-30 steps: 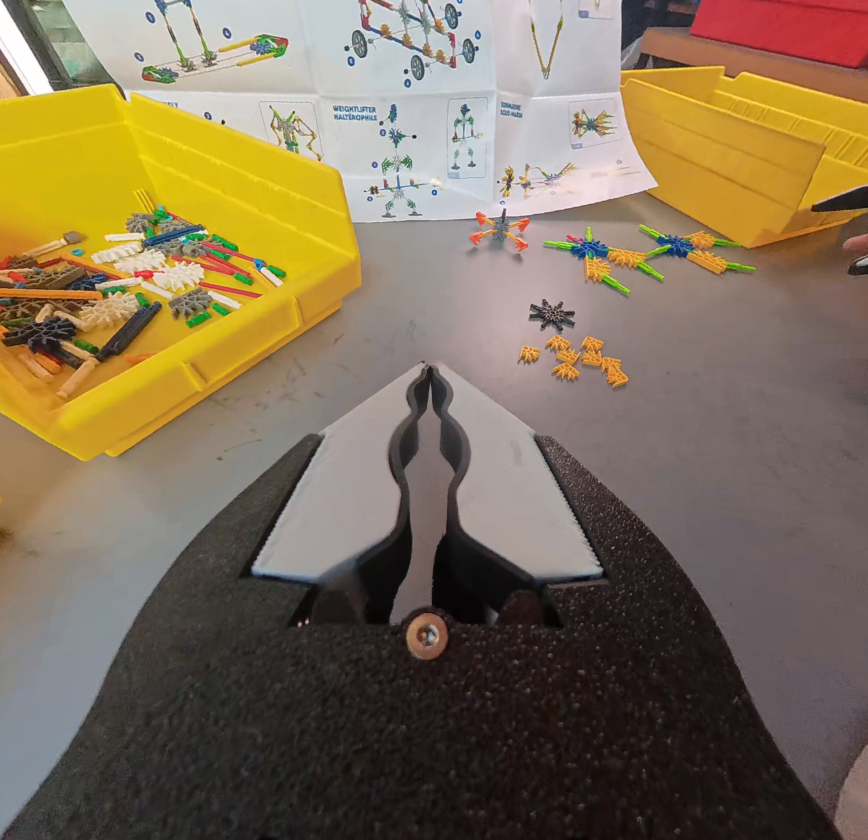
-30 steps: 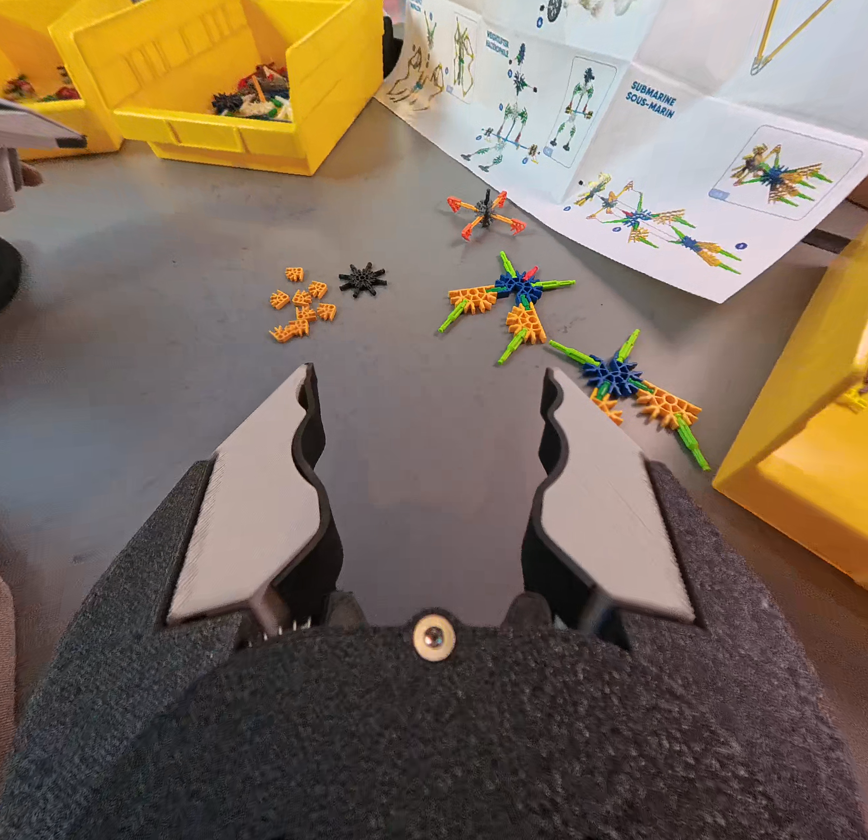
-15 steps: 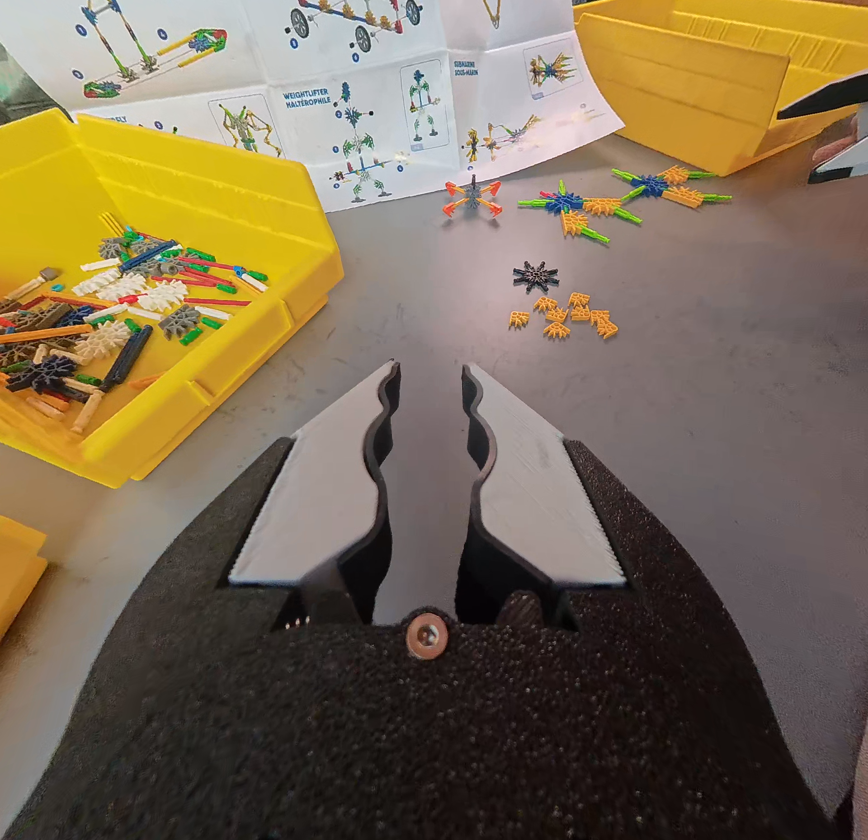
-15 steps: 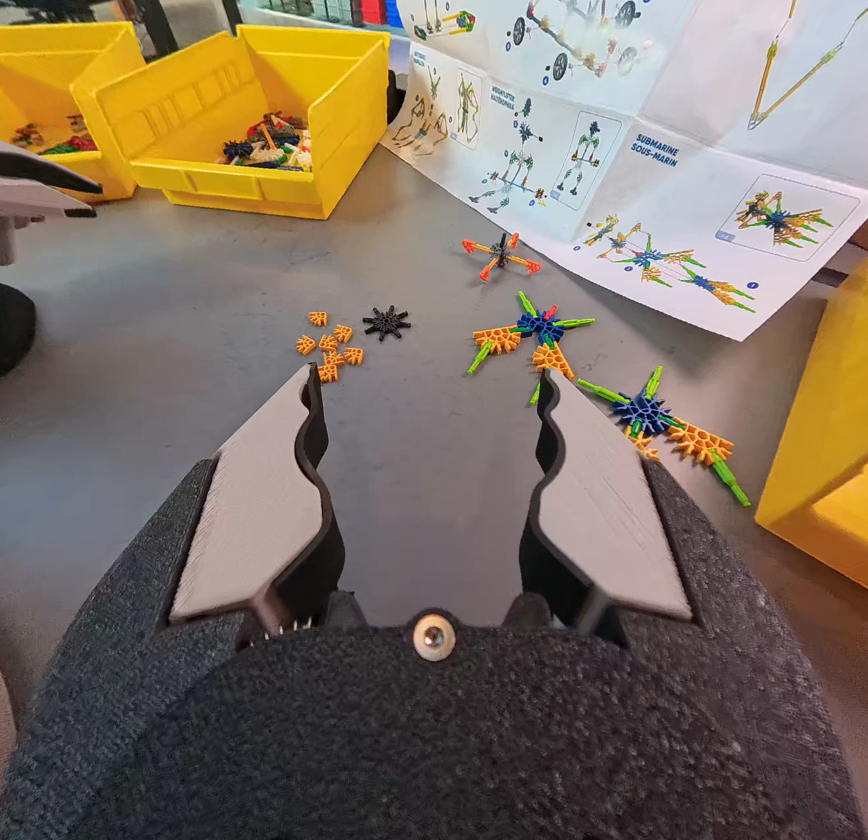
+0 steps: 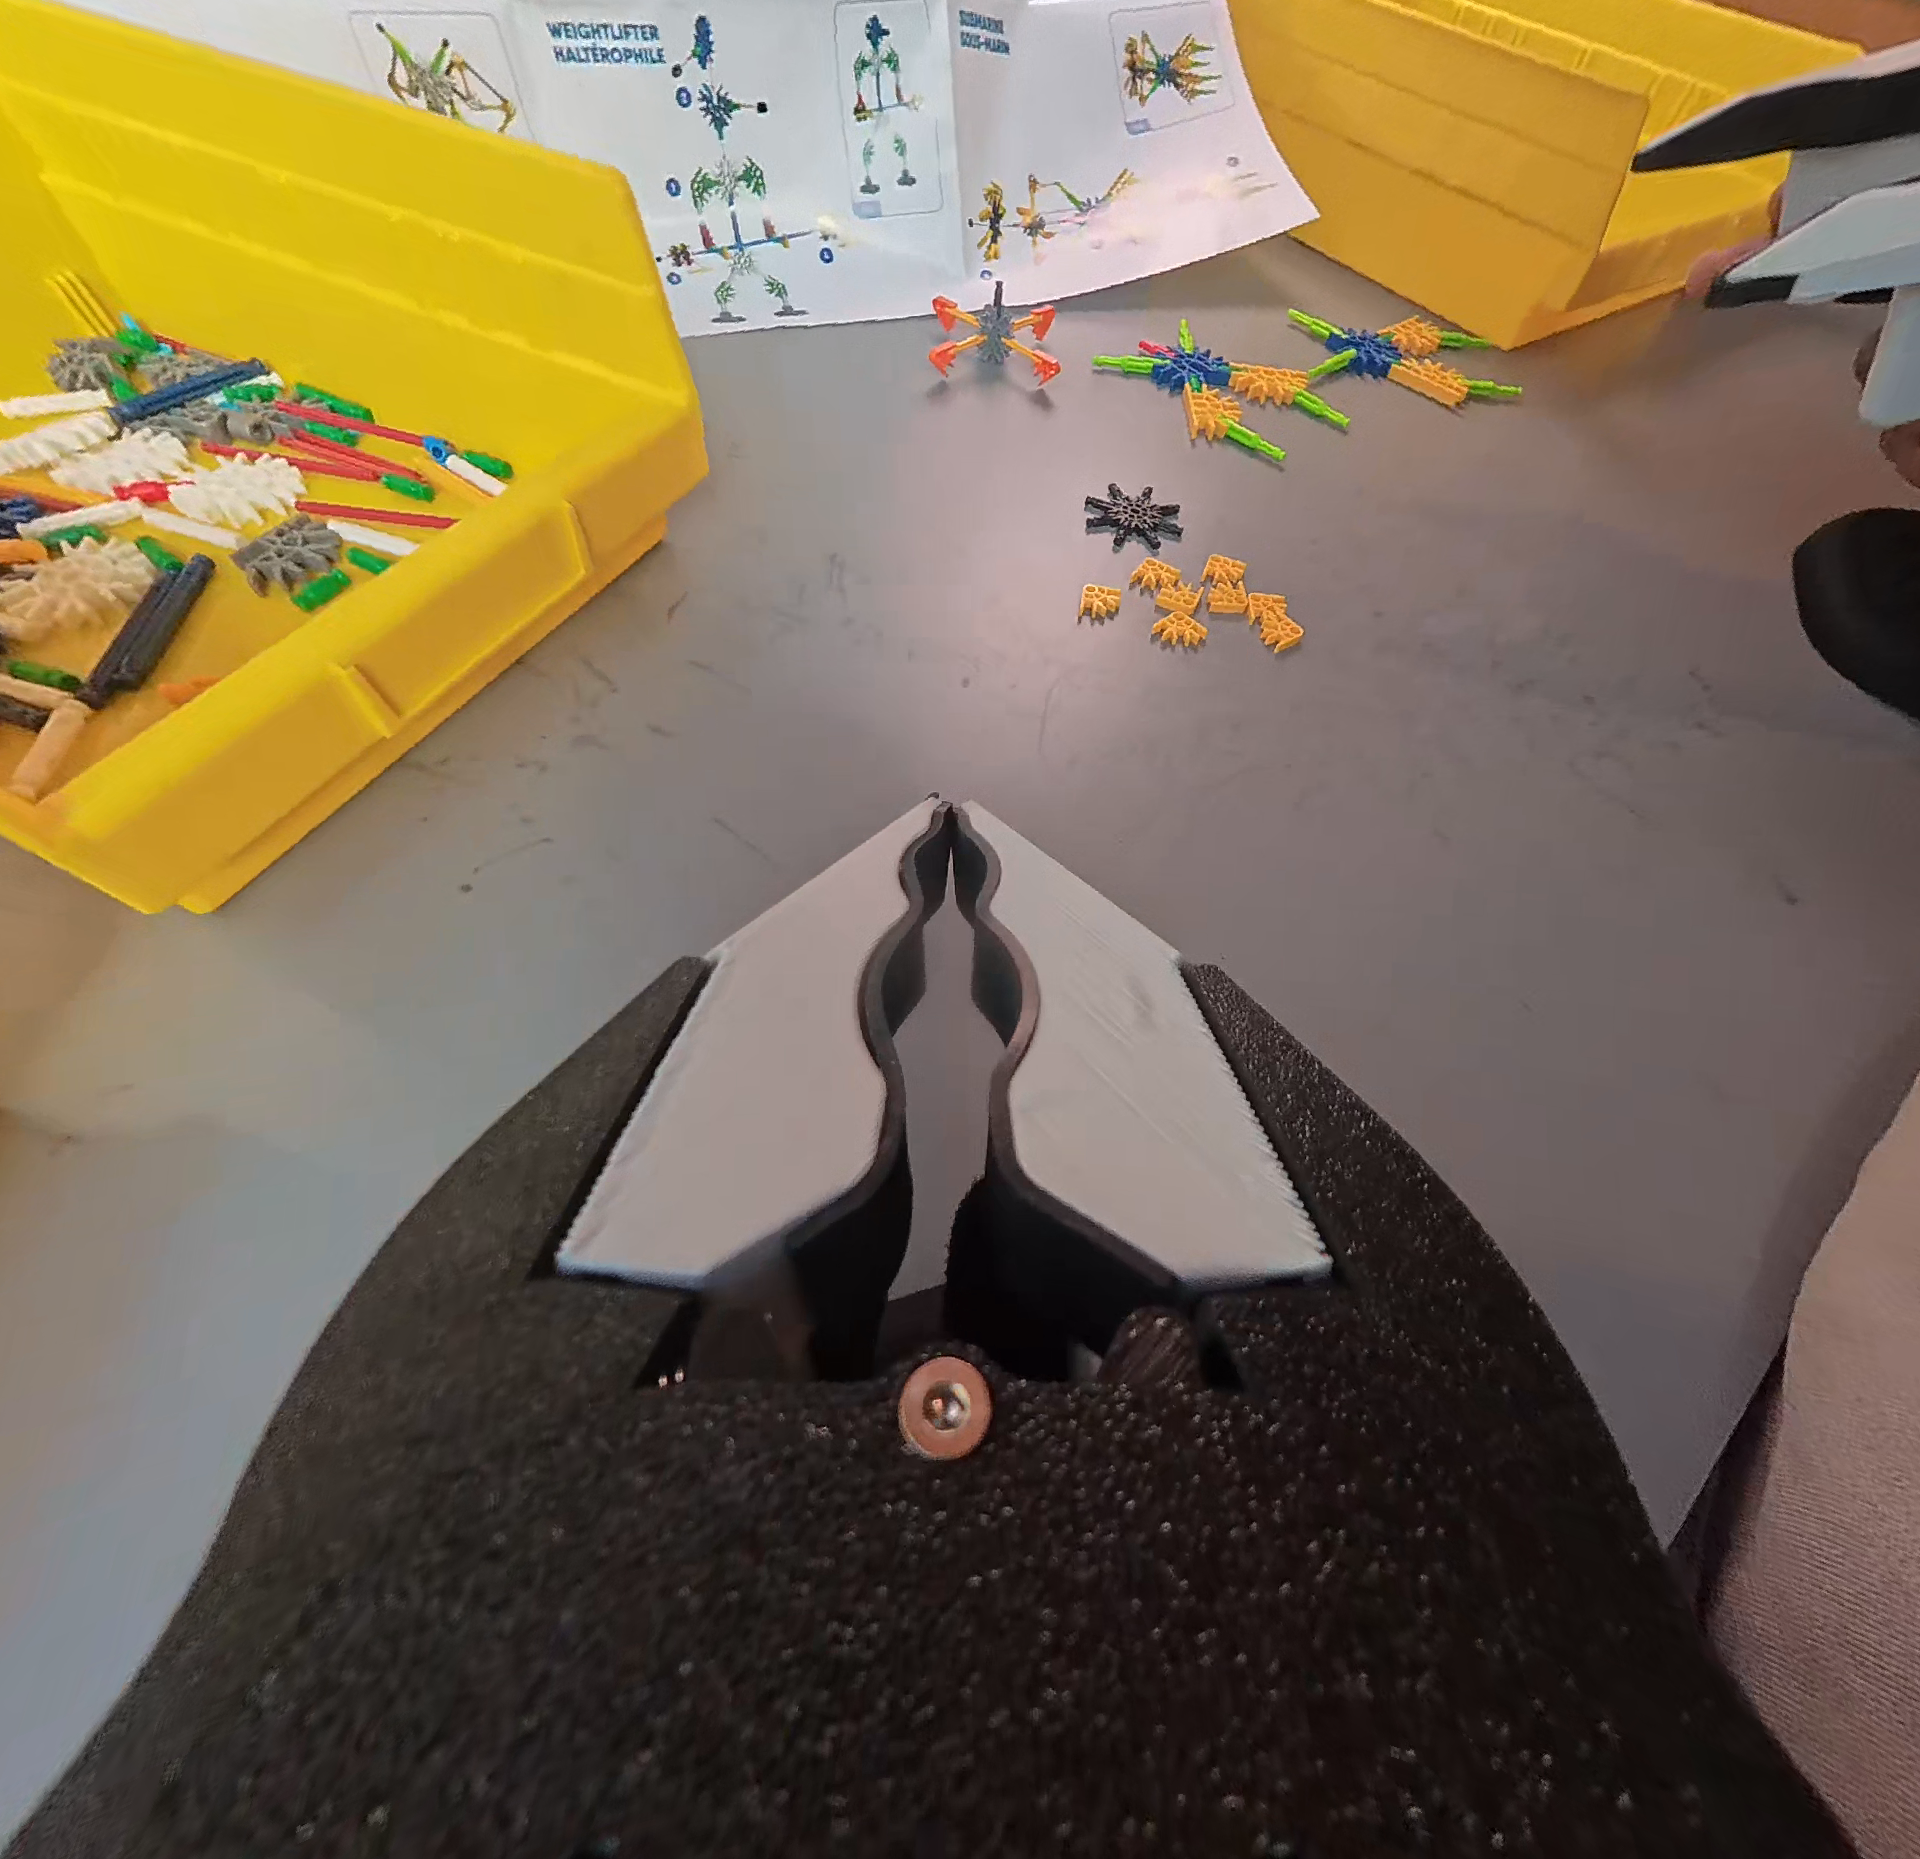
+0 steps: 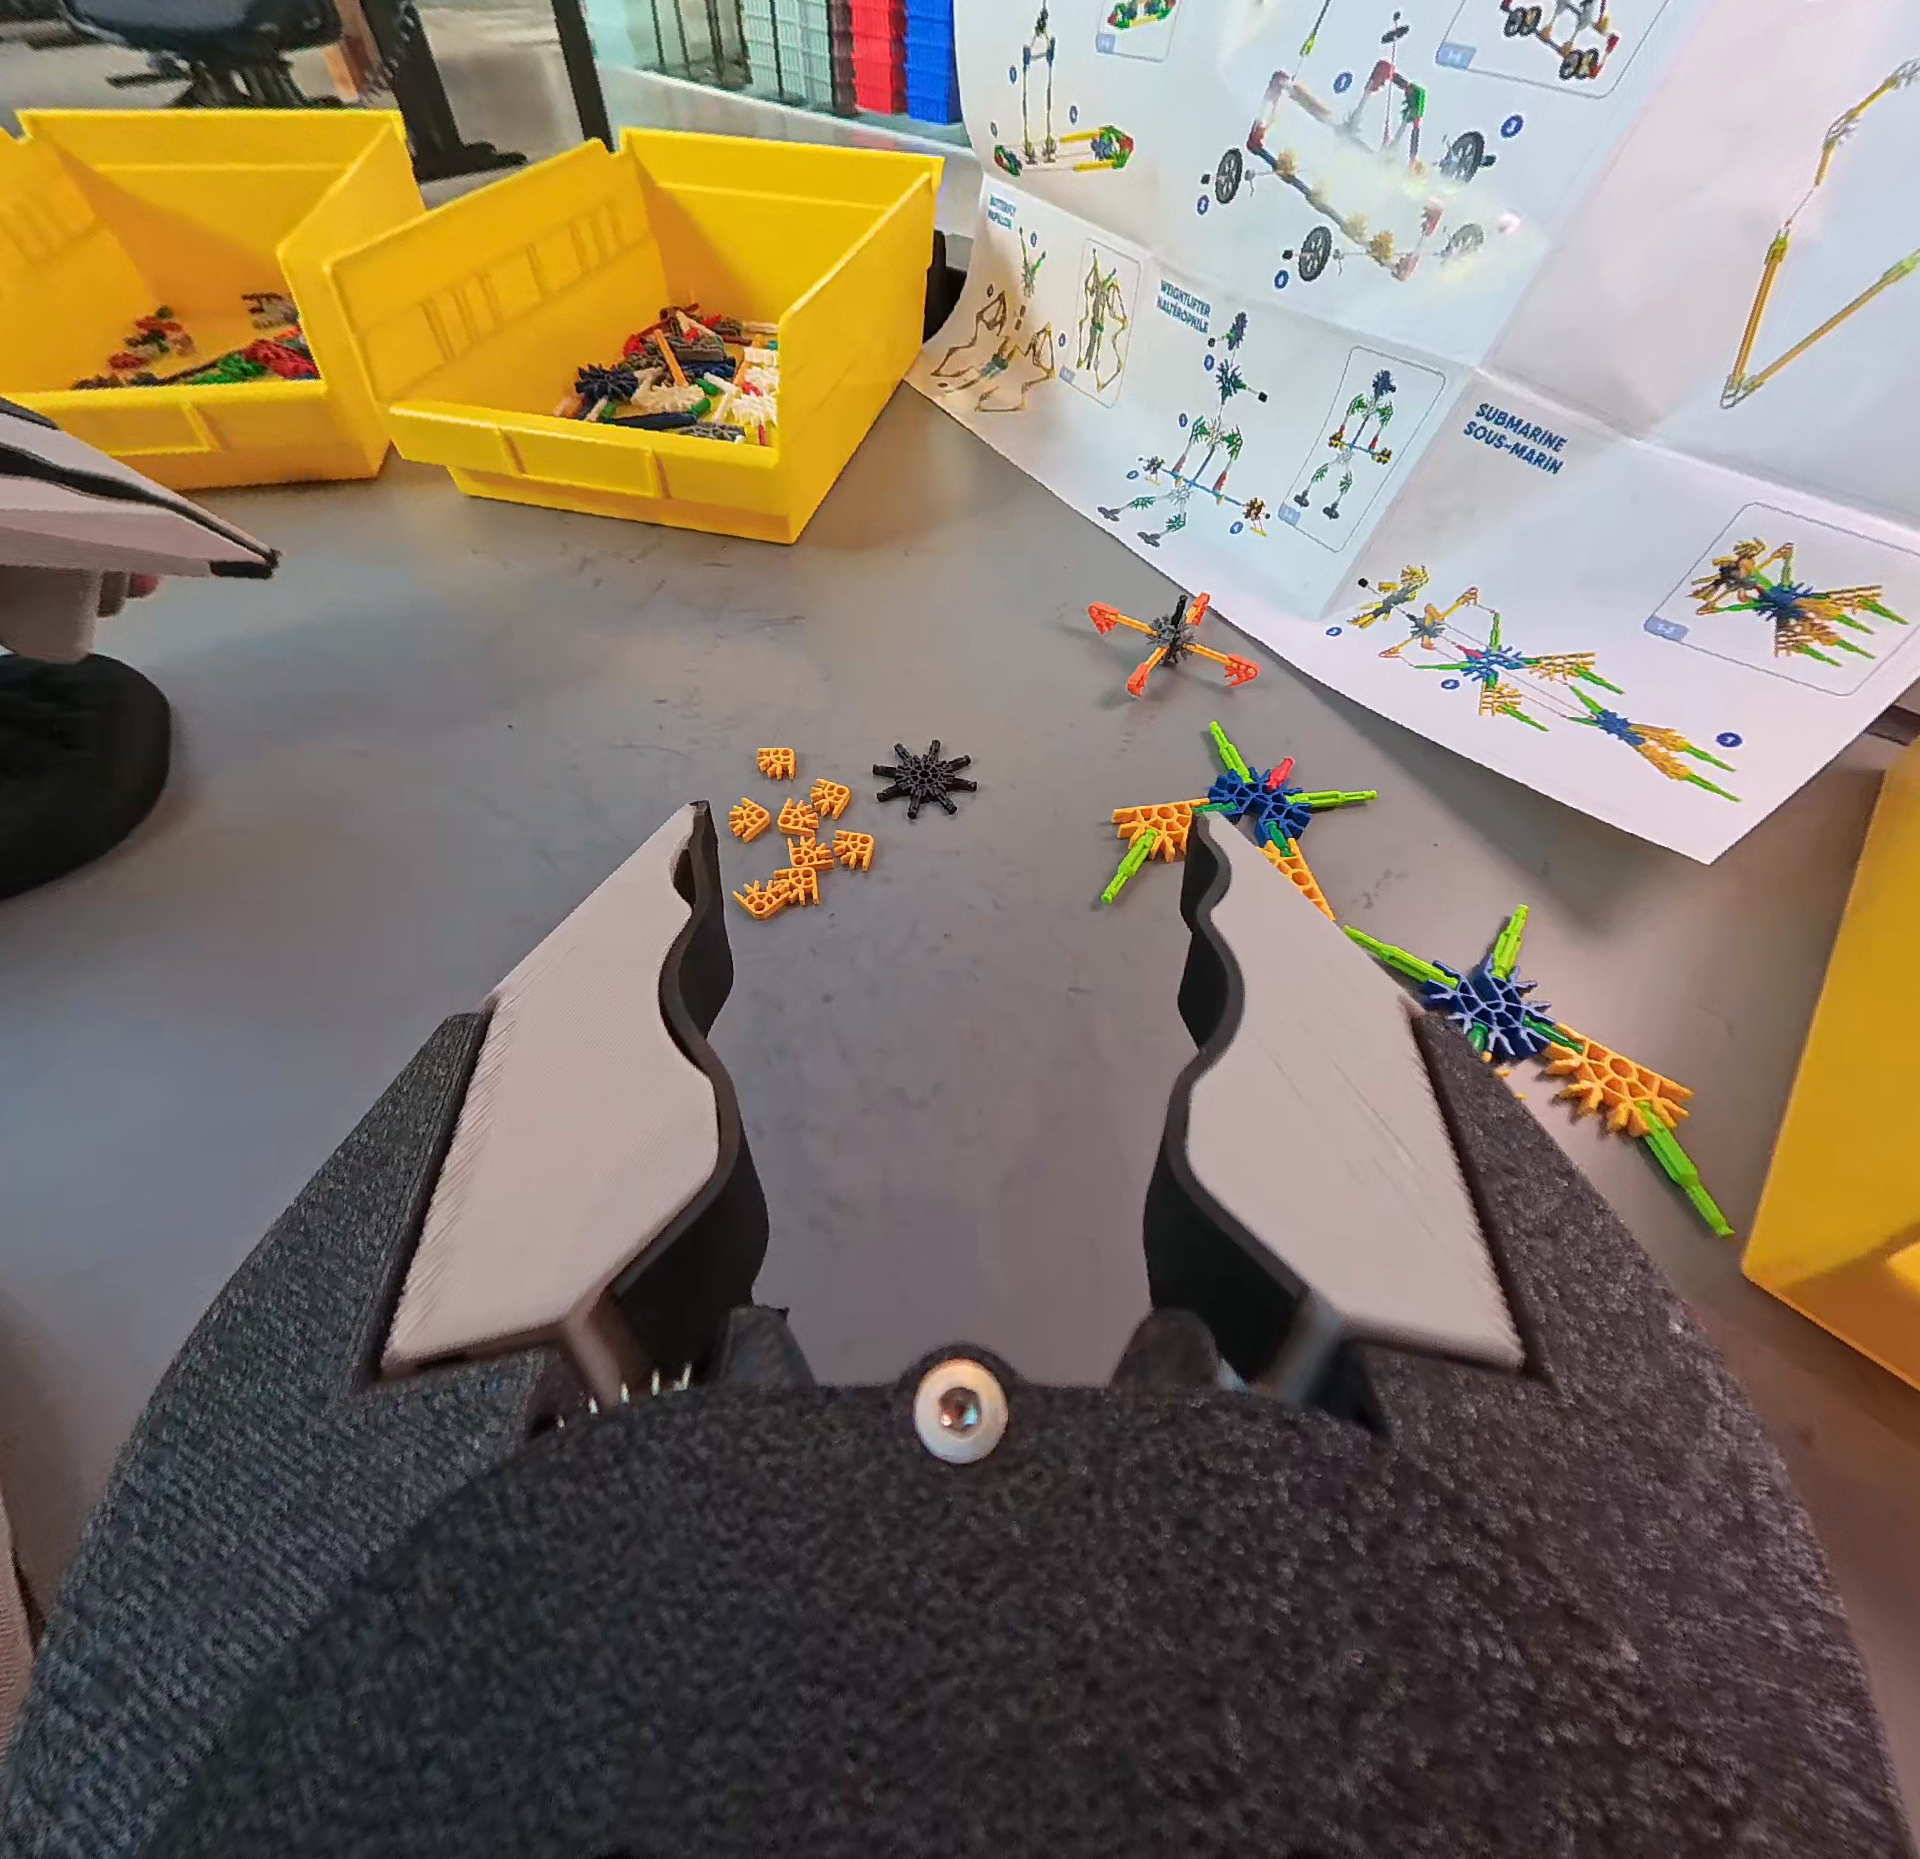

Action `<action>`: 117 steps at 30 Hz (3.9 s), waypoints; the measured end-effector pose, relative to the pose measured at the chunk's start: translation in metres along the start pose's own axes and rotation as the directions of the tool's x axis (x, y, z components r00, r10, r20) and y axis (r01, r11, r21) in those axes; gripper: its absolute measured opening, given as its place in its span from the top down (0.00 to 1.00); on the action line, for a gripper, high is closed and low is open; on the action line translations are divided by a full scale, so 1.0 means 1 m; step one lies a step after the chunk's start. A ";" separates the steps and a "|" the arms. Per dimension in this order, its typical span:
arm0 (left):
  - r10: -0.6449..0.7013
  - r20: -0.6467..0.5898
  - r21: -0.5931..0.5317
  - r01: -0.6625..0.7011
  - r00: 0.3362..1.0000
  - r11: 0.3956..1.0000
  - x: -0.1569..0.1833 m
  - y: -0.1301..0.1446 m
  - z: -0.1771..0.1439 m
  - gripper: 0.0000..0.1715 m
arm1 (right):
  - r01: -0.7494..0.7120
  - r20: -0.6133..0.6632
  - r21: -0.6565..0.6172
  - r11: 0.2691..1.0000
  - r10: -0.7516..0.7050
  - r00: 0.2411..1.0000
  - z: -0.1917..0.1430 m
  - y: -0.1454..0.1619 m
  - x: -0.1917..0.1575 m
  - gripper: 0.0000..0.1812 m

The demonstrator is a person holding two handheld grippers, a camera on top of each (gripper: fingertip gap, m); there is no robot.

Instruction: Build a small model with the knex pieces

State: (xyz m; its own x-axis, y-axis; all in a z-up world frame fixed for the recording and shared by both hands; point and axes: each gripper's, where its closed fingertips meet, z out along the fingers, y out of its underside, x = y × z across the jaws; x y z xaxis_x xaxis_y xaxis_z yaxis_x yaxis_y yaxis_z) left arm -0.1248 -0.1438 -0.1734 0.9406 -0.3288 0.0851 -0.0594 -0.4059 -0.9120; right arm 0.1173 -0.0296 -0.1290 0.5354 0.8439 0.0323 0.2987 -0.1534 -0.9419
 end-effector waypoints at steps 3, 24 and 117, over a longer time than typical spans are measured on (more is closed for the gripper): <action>-0.076 -0.033 0.067 0.078 0.997 0.995 -0.001 -0.008 -0.005 1.00 | -0.007 -0.002 -0.006 1.000 0.007 1.000 -0.002 0.005 0.005 0.53; 0.001 0.074 -0.053 0.003 0.997 0.999 -0.014 -0.013 0.010 0.59 | 0.019 -0.108 -0.161 0.987 -0.037 0.993 -0.020 0.046 0.042 0.38; 0.266 -0.302 -0.079 -0.302 0.916 0.950 0.026 -0.046 0.154 0.82 | 0.498 0.471 -0.357 0.790 -0.308 0.826 0.142 0.061 -0.003 0.77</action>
State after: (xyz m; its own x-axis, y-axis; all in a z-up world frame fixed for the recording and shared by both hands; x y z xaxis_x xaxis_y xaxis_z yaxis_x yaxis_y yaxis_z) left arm -0.0455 -0.0020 -0.1910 0.7447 -0.6660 -0.0432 -0.3666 -0.3541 -0.8604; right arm 0.0215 0.0318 -0.2342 -0.0217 0.9869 0.1599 0.7847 0.1159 -0.6090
